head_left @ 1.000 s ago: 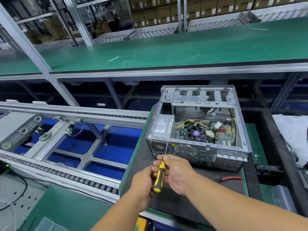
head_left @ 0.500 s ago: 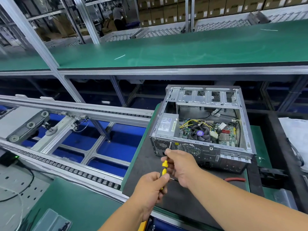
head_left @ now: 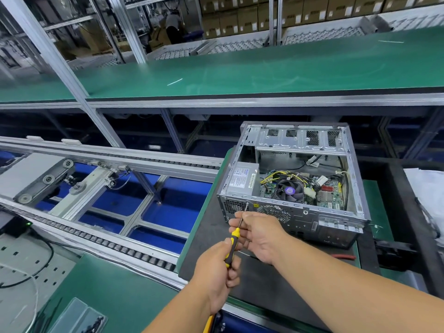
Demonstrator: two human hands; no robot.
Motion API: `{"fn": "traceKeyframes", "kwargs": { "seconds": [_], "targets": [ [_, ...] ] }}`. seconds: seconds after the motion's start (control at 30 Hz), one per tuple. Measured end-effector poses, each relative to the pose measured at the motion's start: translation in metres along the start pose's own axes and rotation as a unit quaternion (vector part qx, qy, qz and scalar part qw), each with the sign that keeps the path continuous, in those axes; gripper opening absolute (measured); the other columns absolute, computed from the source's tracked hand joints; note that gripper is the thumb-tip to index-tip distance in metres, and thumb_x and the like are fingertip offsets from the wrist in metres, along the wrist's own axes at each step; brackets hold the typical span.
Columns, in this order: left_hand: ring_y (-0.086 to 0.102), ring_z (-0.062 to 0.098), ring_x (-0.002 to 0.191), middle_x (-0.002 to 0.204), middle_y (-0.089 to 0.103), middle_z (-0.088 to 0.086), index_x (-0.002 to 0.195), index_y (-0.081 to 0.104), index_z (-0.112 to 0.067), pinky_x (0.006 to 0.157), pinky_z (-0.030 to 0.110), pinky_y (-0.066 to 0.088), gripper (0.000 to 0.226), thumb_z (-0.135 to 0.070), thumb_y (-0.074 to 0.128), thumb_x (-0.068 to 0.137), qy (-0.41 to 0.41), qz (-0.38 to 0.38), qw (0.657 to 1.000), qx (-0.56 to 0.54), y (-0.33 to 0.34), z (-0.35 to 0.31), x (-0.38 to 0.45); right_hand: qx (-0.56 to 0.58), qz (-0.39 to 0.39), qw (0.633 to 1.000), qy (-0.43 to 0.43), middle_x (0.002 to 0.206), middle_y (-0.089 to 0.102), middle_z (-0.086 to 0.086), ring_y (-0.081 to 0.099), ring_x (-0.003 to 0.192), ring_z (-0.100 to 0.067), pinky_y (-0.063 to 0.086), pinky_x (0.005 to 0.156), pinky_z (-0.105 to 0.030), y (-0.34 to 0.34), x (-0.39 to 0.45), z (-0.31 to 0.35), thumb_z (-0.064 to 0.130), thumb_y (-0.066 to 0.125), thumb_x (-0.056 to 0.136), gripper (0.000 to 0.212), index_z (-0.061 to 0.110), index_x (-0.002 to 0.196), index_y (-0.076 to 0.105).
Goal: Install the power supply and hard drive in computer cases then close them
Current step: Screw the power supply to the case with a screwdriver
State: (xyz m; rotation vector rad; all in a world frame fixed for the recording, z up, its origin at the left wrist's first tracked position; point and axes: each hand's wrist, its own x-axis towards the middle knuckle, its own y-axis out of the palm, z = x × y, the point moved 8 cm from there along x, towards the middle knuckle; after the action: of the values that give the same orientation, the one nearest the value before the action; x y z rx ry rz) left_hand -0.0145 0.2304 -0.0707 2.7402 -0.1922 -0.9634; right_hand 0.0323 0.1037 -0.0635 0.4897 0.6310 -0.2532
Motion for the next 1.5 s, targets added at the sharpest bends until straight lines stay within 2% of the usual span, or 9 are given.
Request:
{"fn": "traceKeyframes", "kwargs": {
  "seconds": [0.17,0.33,0.6,0.83,0.9,1.13,1.3,1.4,1.5],
  "targets": [
    [0.029,0.013,0.049,0.061,0.046,0.005,0.105,0.055,-0.006,0.046,0.025,0.019,0.019,-0.025,0.054,0.105,0.042,-0.012,0.999,0.016,0.001,-0.004,0.001,-0.031,-0.009,0.999,-0.005,0.078,0.077,-0.006,0.066,0.057,-0.015,0.049,0.053,-0.023,-0.005,0.002,0.004,0.025,0.068,0.100,0.014,0.012,0.098,0.067],
    [0.032,0.013,0.050,0.063,0.049,0.005,0.109,0.053,-0.006,0.048,0.025,0.022,0.013,-0.014,0.060,0.102,0.061,-0.026,0.997,0.033,0.003,-0.011,0.001,-0.026,-0.009,0.999,-0.019,0.078,0.078,-0.009,0.070,0.065,-0.020,0.052,0.057,-0.027,-0.002,0.005,0.008,0.015,0.058,0.104,0.012,0.007,0.101,0.067],
    [0.031,0.014,0.051,0.065,0.046,0.007,0.118,0.061,-0.004,0.047,0.026,0.021,0.033,-0.032,0.052,0.104,-0.051,0.043,0.992,-0.109,0.010,0.006,-0.004,0.041,0.013,0.999,0.005,0.082,0.079,-0.011,0.076,0.070,-0.021,0.053,0.057,-0.033,0.001,0.002,0.002,0.011,0.041,0.110,0.026,0.005,0.107,0.067],
    [0.034,0.011,0.049,0.062,0.049,0.003,0.104,0.059,-0.005,0.046,0.023,0.025,0.005,-0.009,0.058,0.102,0.065,-0.042,0.997,-0.006,-0.001,-0.001,0.008,-0.027,0.004,1.000,-0.005,0.081,0.078,-0.010,0.068,0.063,-0.019,0.052,0.052,-0.025,-0.006,0.004,0.005,0.022,0.067,0.100,0.017,0.007,0.107,0.067],
    [0.035,0.011,0.049,0.062,0.050,0.004,0.109,0.059,-0.006,0.046,0.024,0.025,0.010,-0.005,0.061,0.099,0.069,-0.052,0.996,0.007,-0.001,0.000,0.008,-0.033,-0.003,0.999,-0.021,0.079,0.077,-0.011,0.069,0.060,-0.018,0.052,0.049,-0.023,-0.006,0.005,0.008,0.018,0.065,0.101,0.012,0.006,0.104,0.065],
    [0.031,0.015,0.051,0.065,0.046,0.008,0.112,0.065,-0.007,0.046,0.026,0.022,0.035,-0.037,0.056,0.098,-0.071,0.025,0.981,-0.180,0.013,0.015,-0.005,0.020,0.023,0.999,-0.019,0.083,0.078,-0.015,0.076,0.070,-0.024,0.055,0.056,-0.030,0.000,0.005,0.007,0.008,0.045,0.109,0.023,0.000,0.107,0.067],
    [0.026,0.013,0.050,0.063,0.039,0.004,0.120,0.059,-0.009,0.046,0.024,0.018,0.030,-0.029,0.056,0.099,-0.099,0.037,0.972,-0.212,0.016,0.017,-0.007,0.049,0.044,0.998,-0.003,0.091,0.079,-0.016,0.078,0.077,-0.026,0.055,0.061,-0.034,0.000,0.005,0.005,0.011,0.042,0.110,0.028,0.001,0.110,0.068],
    [0.022,0.012,0.048,0.062,0.035,0.002,0.119,0.063,-0.004,0.045,0.024,0.015,0.031,-0.027,0.056,0.099,-0.092,0.026,0.973,-0.209,0.015,0.016,-0.005,-0.016,0.036,0.999,-0.006,0.090,0.078,-0.016,0.076,0.073,-0.027,0.055,0.056,-0.032,-0.002,0.003,0.007,0.015,0.046,0.109,0.025,0.003,0.110,0.068],
    [0.019,0.012,0.046,0.060,0.031,0.000,0.113,0.066,-0.002,0.046,0.024,0.012,0.032,-0.028,0.055,0.099,-0.092,0.020,0.971,-0.218,0.013,0.018,-0.003,-0.251,-0.027,0.963,-0.091,0.080,0.077,-0.007,0.072,0.065,-0.022,0.058,0.060,-0.035,-0.015,-0.002,0.027,0.024,0.054,0.102,0.018,0.015,0.097,0.068]
  ]
}}
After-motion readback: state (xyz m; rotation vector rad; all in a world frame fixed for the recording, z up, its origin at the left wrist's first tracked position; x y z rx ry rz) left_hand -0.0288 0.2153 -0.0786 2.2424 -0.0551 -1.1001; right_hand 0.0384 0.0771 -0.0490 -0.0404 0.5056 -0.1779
